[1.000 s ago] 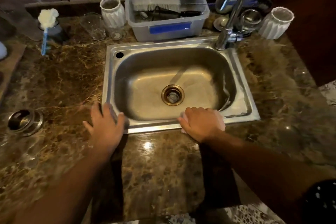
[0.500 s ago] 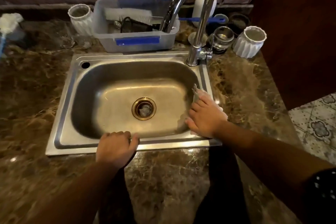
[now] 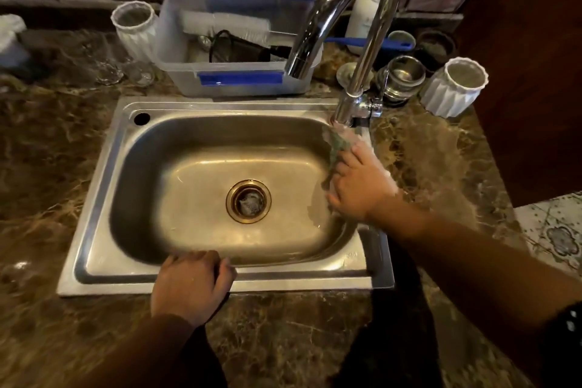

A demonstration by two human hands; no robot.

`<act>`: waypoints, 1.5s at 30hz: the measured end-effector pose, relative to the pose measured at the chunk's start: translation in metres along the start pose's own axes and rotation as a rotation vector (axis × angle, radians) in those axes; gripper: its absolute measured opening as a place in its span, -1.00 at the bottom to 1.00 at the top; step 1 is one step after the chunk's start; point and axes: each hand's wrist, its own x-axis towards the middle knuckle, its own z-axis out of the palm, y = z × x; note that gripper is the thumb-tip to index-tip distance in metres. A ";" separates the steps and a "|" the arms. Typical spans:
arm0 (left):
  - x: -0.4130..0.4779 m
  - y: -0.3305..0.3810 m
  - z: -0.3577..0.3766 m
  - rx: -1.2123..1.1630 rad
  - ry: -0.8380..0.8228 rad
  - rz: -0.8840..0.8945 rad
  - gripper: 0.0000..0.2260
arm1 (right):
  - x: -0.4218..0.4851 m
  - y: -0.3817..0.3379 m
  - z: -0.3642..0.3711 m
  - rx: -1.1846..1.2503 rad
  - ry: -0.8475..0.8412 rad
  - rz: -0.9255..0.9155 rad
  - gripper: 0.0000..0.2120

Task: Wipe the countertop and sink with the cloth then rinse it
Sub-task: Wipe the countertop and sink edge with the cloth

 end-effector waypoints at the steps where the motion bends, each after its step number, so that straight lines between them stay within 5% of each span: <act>1: 0.000 0.000 -0.002 -0.007 -0.013 -0.010 -0.51 | -0.015 -0.011 -0.001 0.078 -0.025 0.037 -0.34; 7: 0.000 0.001 -0.005 -0.007 -0.028 -0.028 -0.45 | -0.100 -0.104 0.003 0.472 0.048 0.315 -0.40; 11: 0.000 -0.001 -0.004 -0.030 -0.035 -0.025 -0.48 | -0.107 -0.120 0.006 0.528 0.097 0.411 -0.47; 17: 0.001 -0.002 0.000 -0.048 -0.018 -0.024 -0.47 | -0.055 -0.045 0.011 0.384 0.133 0.271 -0.42; 24: 0.002 -0.003 0.002 -0.040 -0.008 -0.006 -0.51 | 0.020 0.041 0.016 0.314 0.249 0.024 -0.59; 33: 0.003 -0.001 -0.004 -0.041 -0.030 -0.015 -0.44 | -0.063 -0.050 0.006 0.163 -0.020 0.115 -0.53; 37: 0.002 -0.002 -0.001 -0.035 -0.030 -0.019 -0.45 | -0.082 -0.105 -0.008 0.421 -0.042 0.163 -0.45; 41: 0.003 -0.004 0.005 -0.023 -0.013 -0.004 -0.51 | -0.079 -0.088 -0.011 0.443 -0.056 -0.021 -0.38; 45: 0.001 -0.006 0.009 0.001 -0.005 0.009 -0.55 | -0.041 -0.028 -0.001 0.207 -0.075 -0.234 -0.34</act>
